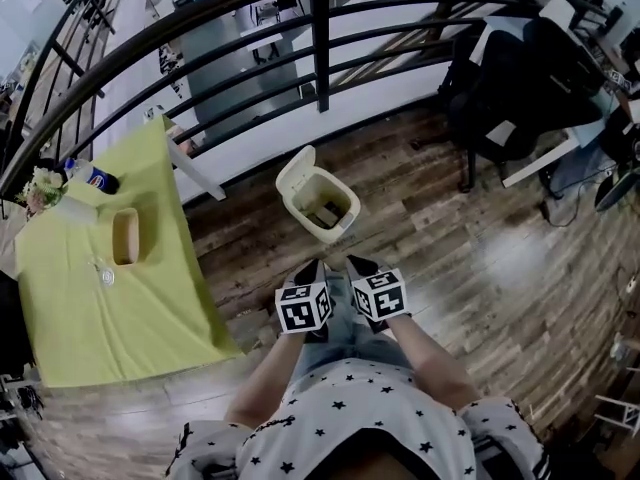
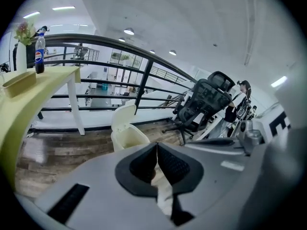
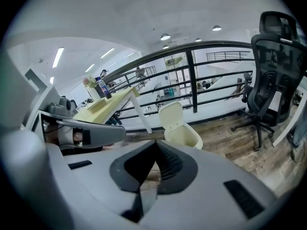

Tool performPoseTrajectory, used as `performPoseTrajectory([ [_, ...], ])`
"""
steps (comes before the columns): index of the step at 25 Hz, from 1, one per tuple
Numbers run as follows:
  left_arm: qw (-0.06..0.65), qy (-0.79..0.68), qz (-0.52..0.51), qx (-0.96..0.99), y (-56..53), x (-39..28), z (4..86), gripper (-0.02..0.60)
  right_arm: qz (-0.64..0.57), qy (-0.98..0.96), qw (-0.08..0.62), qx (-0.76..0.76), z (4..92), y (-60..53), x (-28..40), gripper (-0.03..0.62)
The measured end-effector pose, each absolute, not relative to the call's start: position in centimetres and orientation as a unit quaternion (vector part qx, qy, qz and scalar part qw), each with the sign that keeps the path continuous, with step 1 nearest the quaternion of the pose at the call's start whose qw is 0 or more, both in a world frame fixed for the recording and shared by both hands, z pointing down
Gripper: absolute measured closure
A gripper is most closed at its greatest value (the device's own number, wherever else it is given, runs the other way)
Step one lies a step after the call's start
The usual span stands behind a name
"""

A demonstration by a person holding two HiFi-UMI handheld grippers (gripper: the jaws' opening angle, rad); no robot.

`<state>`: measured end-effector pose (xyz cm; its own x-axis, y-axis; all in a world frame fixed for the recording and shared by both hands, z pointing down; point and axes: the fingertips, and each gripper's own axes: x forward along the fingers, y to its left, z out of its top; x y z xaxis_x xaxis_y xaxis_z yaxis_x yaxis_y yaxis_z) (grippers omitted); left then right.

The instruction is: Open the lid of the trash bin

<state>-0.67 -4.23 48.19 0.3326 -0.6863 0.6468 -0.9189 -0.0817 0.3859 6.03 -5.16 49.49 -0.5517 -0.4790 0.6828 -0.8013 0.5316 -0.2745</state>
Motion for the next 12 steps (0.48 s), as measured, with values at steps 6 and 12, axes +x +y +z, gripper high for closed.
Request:
performPoseTrajectory([
  [6, 0.371, -0.548, 0.145, 0.735, -2.6, 0.9, 44.6, 0.566, 0.276, -0.847, 0.257, 0.374, 45.4, -2.9, 6.6, 0.6],
  [12, 0.346, -0.541, 0.135, 0.755, -2.1, 0.7, 42.0, 0.566, 0.255, -0.859, 0.24, 0.373, 42.3, -1.9, 6.2, 0.6],
])
